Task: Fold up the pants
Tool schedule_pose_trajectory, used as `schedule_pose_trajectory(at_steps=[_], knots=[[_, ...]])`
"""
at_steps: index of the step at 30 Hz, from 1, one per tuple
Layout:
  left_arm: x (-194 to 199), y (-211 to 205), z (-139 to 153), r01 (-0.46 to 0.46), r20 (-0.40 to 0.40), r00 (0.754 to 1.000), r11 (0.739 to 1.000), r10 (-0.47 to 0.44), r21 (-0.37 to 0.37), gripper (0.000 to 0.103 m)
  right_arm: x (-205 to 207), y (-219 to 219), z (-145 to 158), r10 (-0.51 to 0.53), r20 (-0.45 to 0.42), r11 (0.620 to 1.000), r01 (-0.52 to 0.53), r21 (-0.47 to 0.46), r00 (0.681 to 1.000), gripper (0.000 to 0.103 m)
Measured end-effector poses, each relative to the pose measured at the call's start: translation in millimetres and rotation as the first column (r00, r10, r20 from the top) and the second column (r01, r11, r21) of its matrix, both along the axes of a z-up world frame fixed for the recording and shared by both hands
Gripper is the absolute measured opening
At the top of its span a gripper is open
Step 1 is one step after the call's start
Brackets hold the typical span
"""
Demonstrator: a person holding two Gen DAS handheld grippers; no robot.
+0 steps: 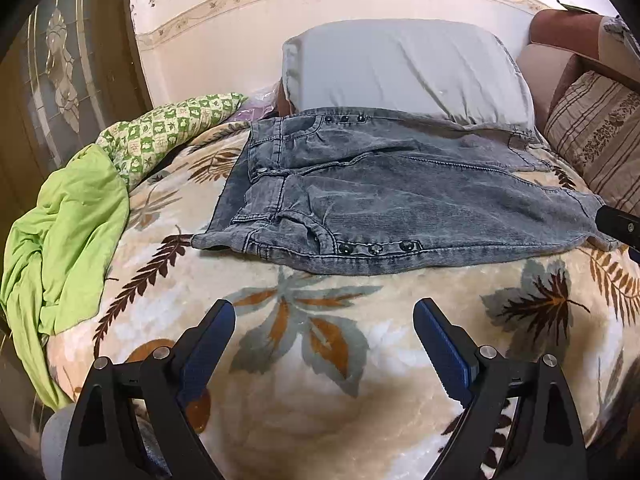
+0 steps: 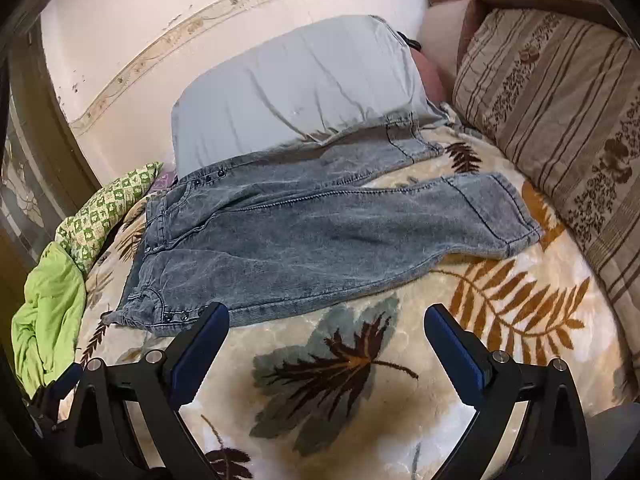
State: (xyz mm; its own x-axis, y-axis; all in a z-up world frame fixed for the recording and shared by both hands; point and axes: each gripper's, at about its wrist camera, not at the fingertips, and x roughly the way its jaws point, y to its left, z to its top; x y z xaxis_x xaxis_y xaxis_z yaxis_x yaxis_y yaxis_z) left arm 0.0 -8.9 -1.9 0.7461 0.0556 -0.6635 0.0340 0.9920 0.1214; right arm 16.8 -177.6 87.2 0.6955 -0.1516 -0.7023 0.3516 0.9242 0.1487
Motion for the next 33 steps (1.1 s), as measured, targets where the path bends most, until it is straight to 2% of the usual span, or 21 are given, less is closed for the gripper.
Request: schedule_pose_trajectory(at_steps=[6, 11, 20, 29, 33], knots=[[0.2, 0.0, 0.2, 0.000, 0.002, 1.000, 1.000, 0.000, 0.000, 0.092, 0.5, -3.1, -2.0, -0.003, -0.008, 1.000, 0.003, 0.030, 1.000, 0.099], [-1.4, 0.2, 0.1, 0.007, -0.003, 1.000, 1.000, -0.007, -0.001, 0.092, -2.3, -4.4, 1.6, -0.029, 0.010, 0.999, 0.029, 0.014, 1.000, 0.099], [1.2, 0.1, -1.2, 0.013, -0.019, 1.000, 1.000, -0.013, -0.016, 0.092, -10.7, -4.6, 8.4, -0.062, 0.090, 0.998, 0.062, 0.001, 0.994, 0.099], [7.7, 3.9, -1.3, 0.001, -0.039, 0.999, 0.999, -0.002, -0.034, 0.092, -2.0, 4.2, 5.5, -0.023, 0.018, 0.998, 0.024, -0.060, 1.000, 0.097], [11.2, 5.3, -1.7, -0.010, -0.052, 0.999, 0.999, 0.008, -0.036, 0.092, -2.3, 0.4, 2.8, -0.011, -0.002, 0.998, 0.011, -0.059, 1.000, 0.096]])
